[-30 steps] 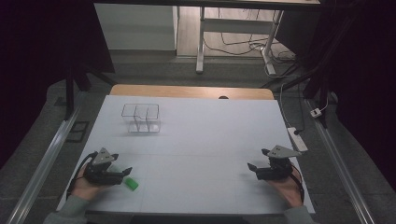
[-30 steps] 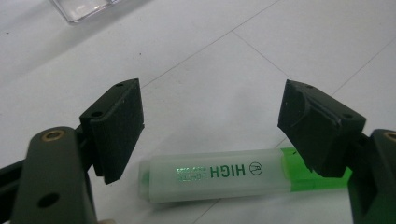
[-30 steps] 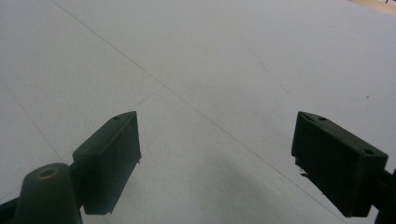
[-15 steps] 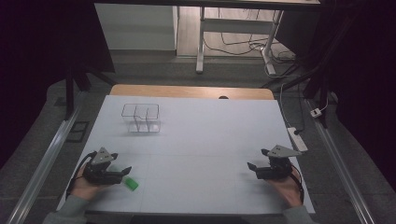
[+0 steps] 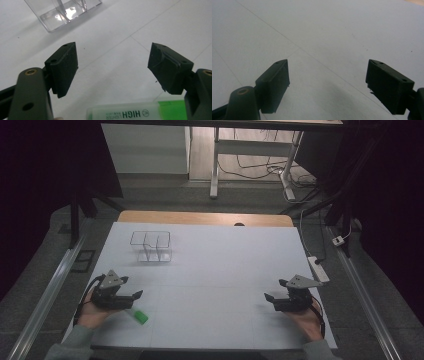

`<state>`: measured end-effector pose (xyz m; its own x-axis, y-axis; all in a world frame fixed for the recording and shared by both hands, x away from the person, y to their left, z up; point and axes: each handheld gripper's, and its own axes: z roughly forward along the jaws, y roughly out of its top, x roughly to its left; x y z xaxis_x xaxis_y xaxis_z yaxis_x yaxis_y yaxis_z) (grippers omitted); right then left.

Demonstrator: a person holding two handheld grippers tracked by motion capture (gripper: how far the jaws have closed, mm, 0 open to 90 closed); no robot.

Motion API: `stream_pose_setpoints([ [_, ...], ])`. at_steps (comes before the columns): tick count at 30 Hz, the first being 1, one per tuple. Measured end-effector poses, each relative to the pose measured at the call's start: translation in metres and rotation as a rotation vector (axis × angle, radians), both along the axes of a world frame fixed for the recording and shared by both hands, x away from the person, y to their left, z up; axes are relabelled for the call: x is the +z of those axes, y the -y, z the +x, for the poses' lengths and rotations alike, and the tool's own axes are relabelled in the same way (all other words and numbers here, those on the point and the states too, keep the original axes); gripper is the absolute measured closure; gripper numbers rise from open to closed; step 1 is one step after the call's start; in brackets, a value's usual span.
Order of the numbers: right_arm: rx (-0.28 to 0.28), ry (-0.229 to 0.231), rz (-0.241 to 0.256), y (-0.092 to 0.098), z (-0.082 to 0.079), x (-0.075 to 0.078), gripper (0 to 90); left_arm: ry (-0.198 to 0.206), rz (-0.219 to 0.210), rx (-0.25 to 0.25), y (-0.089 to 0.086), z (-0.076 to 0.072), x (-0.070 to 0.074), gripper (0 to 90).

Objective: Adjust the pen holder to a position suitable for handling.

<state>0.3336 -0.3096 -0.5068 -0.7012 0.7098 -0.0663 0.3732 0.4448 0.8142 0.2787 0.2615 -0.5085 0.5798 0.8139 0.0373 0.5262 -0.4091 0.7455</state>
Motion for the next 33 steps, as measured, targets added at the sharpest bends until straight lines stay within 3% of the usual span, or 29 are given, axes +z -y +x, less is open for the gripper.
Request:
stream_pose_setpoints([
  [6,-0.003,0.004,-0.002,-0.001,0.0,0.001,19.9,-0.006,0.011,-0.004,0.001,0.007,0.004,24.0],
  [18,0.014,-0.002,-0.005,-0.005,0.001,-0.001,19.9,-0.026,-0.008,0.039,-0.008,0.027,0.005,24.7],
  [25,0.012,-0.008,-0.019,-0.006,0.001,-0.002,19.9,-0.036,0.019,0.061,-0.011,0.039,0.004,25.9],
  [33,0.019,-0.014,-0.025,-0.008,0.001,-0.003,20.1,-0.051,0.017,0.077,-0.015,0.056,0.002,26.0],
])
